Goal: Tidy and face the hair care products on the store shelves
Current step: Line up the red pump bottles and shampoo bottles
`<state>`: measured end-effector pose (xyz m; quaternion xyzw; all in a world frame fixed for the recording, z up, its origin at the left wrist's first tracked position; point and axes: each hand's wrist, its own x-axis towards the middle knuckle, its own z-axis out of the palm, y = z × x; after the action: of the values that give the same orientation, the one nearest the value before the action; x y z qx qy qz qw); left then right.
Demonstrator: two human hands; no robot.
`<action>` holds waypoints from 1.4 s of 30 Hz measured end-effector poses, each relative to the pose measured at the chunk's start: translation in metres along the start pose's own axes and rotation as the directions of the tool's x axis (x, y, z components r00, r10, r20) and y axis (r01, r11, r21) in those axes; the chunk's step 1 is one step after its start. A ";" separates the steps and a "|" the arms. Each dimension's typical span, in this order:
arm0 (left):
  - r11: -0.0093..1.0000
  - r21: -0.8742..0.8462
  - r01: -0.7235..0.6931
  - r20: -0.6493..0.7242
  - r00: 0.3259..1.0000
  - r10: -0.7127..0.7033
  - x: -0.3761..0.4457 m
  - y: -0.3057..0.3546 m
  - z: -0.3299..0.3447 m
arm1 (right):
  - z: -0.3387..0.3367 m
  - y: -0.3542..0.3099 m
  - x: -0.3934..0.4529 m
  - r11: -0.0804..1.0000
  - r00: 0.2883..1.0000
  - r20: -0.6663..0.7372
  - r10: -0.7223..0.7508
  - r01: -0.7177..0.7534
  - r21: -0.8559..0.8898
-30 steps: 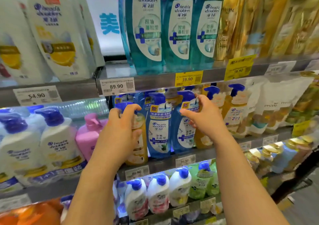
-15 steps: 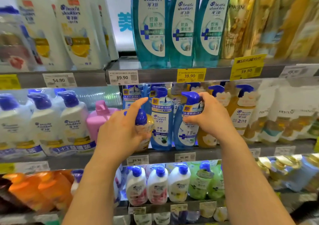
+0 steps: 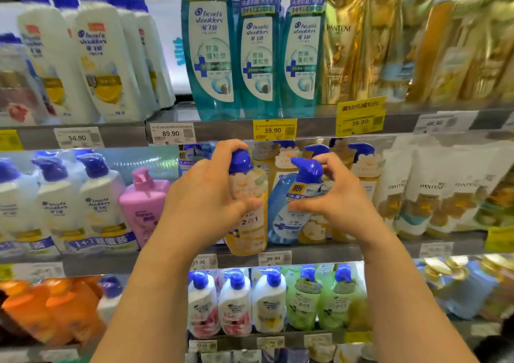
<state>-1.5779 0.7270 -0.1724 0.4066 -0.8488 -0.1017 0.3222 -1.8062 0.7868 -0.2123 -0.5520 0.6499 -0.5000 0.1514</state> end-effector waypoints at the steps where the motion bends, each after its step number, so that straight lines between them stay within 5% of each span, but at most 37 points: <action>1: 1.000 0.025 -0.010 0.009 1.000 0.010 0.003 0.005 0.005 | -0.009 -0.001 -0.001 1.000 1.000 -0.018 -0.003 0.003 0.025; 14: 0.984 0.168 -0.067 0.079 0.995 0.054 0.041 0.034 0.065 | -0.078 0.006 -0.027 0.995 0.998 0.048 0.042 -0.046 0.092; 26: 0.989 0.117 -0.093 0.230 0.971 0.064 0.072 0.017 0.087 | -0.068 0.012 -0.021 0.996 0.999 0.029 0.046 -0.048 0.075; 34: 0.982 0.135 -0.132 0.215 0.971 0.102 0.077 0.000 0.098 | -0.051 0.007 -0.012 0.997 0.998 0.037 0.051 -0.054 0.064; 42: 0.982 -0.137 -0.127 0.329 0.930 0.166 0.064 -0.011 0.052 | -0.023 -0.013 -0.001 1.000 0.993 0.118 0.024 -0.025 0.004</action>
<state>-1.6337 0.6669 -0.1874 0.2996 -0.9124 -0.1938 0.2006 -1.8155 0.8001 -0.1912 -0.5720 0.6453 -0.4664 0.1971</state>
